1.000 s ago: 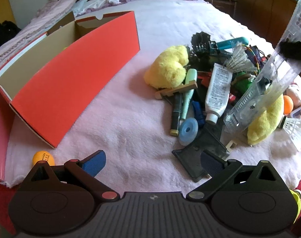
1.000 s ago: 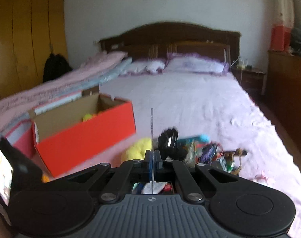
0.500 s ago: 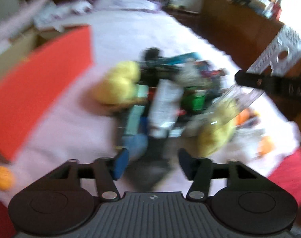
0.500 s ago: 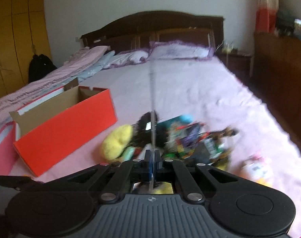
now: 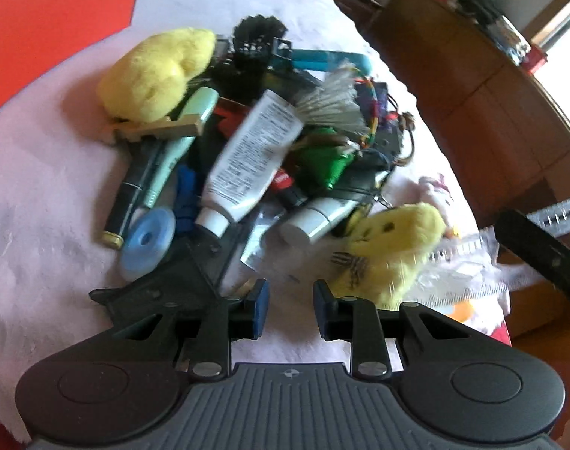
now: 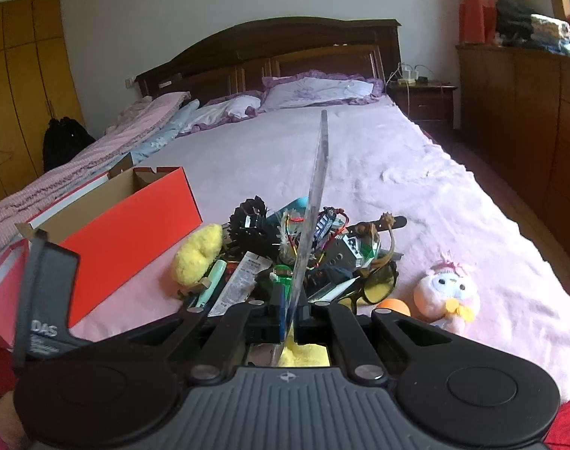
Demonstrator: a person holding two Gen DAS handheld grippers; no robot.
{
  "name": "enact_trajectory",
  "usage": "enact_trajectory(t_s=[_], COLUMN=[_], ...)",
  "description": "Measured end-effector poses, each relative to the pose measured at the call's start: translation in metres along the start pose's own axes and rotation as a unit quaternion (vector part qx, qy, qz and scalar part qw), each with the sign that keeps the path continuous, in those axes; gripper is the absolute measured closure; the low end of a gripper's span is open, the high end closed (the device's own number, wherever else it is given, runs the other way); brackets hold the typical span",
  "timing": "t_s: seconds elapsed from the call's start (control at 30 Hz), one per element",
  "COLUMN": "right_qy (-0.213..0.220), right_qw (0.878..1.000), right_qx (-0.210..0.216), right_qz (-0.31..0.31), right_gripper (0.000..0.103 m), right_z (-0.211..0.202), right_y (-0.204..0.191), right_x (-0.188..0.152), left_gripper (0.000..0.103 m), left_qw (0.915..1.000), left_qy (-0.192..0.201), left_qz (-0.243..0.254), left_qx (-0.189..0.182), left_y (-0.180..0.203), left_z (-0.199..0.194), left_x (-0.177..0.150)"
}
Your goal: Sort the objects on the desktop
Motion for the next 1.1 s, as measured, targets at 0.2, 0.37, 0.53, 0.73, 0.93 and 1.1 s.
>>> enact_trajectory(t_s=[0.2,0.37,0.53,0.73,0.93,1.1], right_qy=[-0.011,-0.019,-0.018,-0.022,-0.023,-0.027], right_qw=[1.000,1.000,1.000,1.000,1.000,0.999], right_qx=[0.003,0.004,0.005,0.006,0.007,0.009], right_qz=[0.002,0.004,-0.001,0.004,0.015,0.024], right_gripper=[0.099,0.099,0.099,0.099,0.099,0.099], right_z=[0.009,0.013,0.013,0.016,0.015,0.020], right_y=[-0.001,-0.002,-0.003,-0.002,0.003,0.005], right_x=[-0.007,-0.012,-0.011,-0.013,-0.012,-0.013], left_gripper=[0.063,0.060,0.045,0.046,0.063,0.080], left_qw=[0.9998,0.9999,0.9994,0.9992,0.9966,0.9952], left_qy=[0.013,0.008,0.008,0.021,0.035,0.049], left_qz=[-0.005,-0.003,-0.033,-0.023,0.052,0.063], left_qx=[0.015,0.005,0.010,0.023,0.054,0.057], left_y=[-0.007,0.001,-0.005,-0.003,0.005,0.004], left_z=[0.009,0.023,0.021,0.030,0.039,0.036], left_x=[0.012,0.017,0.010,0.016,0.020,0.023])
Point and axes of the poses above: each gripper's, at about its wrist camera, not at the fingertips, and z roughly the way its jaws point, y to its right, x to its top, the point moved 10 cm from there along z, roughly the way its jaws point, and after that the axes turned 12 degrees about z, right-handed, at the moved point
